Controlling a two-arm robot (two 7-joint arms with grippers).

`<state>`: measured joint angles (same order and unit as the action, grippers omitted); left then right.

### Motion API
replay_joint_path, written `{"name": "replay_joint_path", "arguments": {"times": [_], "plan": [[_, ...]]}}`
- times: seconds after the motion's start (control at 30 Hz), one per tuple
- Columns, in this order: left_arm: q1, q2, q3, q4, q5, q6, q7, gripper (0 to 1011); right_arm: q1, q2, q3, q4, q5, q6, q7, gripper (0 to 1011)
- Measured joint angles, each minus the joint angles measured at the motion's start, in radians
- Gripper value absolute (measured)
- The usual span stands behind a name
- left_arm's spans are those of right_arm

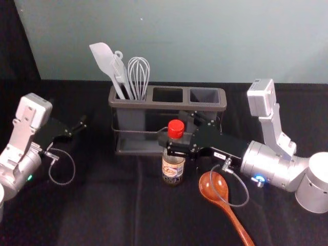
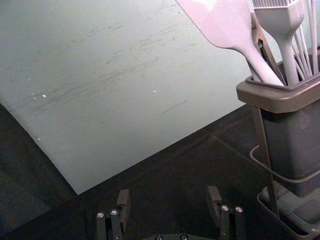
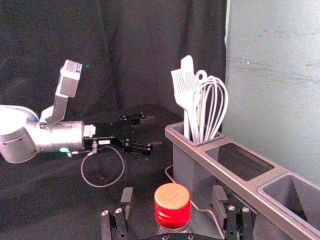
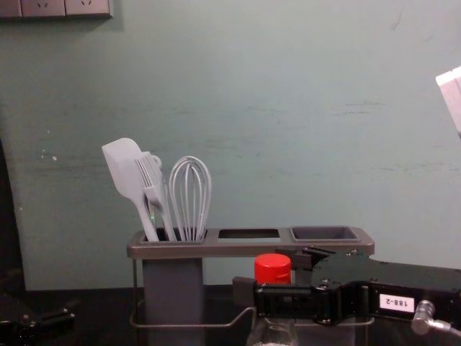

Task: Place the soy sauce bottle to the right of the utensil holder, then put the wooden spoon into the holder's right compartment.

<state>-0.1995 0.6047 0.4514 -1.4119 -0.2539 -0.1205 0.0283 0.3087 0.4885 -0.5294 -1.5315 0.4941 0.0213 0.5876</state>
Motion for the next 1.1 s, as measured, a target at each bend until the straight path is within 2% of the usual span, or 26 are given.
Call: {"name": "replay_joint_path", "arguments": {"times": [0.3, 0.5, 0.57, 0.67, 0.7, 0.77, 0.8, 0.83, 0.93, 0.97, 1.1], "plan": [[0.000, 0.000, 0.000, 0.000, 0.000, 0.000, 0.000, 1005, -0.002, 0.003, 0.001, -0.003, 0.000, -0.001, -0.001, 985], [0.000, 0.000, 0.000, 0.000, 0.000, 0.000, 0.000, 1005, -0.002, 0.004, 0.001, -0.004, 0.000, -0.001, -0.001, 847], [0.000, 0.000, 0.000, 0.000, 0.000, 0.000, 0.000, 1005, -0.002, 0.004, 0.001, -0.005, 0.000, -0.002, -0.001, 760], [0.000, 0.000, 0.000, 0.000, 0.000, 0.000, 0.000, 1005, -0.002, 0.004, 0.002, -0.005, 0.001, -0.002, -0.001, 706], [0.000, 0.000, 0.000, 0.000, 0.000, 0.000, 0.000, 1005, -0.003, 0.004, 0.002, -0.005, 0.001, -0.002, -0.001, 639], [0.000, 0.000, 0.000, 0.000, 0.000, 0.000, 0.000, 1005, -0.003, 0.004, 0.002, -0.005, 0.000, -0.002, -0.001, 599], [0.000, 0.000, 0.000, 0.000, 0.000, 0.000, 0.000, 1005, -0.003, 0.004, 0.002, -0.005, 0.001, -0.002, -0.001, 539], [0.000, 0.000, 0.000, 0.000, 0.000, 0.000, 0.000, 1005, -0.003, 0.004, 0.002, -0.005, 0.001, -0.002, -0.001, 539], [0.000, 0.000, 0.000, 0.000, 0.000, 0.000, 0.000, 1005, -0.003, 0.005, 0.002, -0.006, 0.000, -0.002, -0.001, 453], [0.000, 0.000, 0.000, 0.000, 0.000, 0.000, 0.000, 1005, -0.003, 0.005, 0.002, -0.006, 0.001, -0.002, -0.001, 398], [0.000, 0.000, 0.000, 0.000, 0.000, 0.000, 0.000, 1005, -0.003, 0.005, 0.002, -0.006, 0.001, -0.003, -0.001, 380]]}}
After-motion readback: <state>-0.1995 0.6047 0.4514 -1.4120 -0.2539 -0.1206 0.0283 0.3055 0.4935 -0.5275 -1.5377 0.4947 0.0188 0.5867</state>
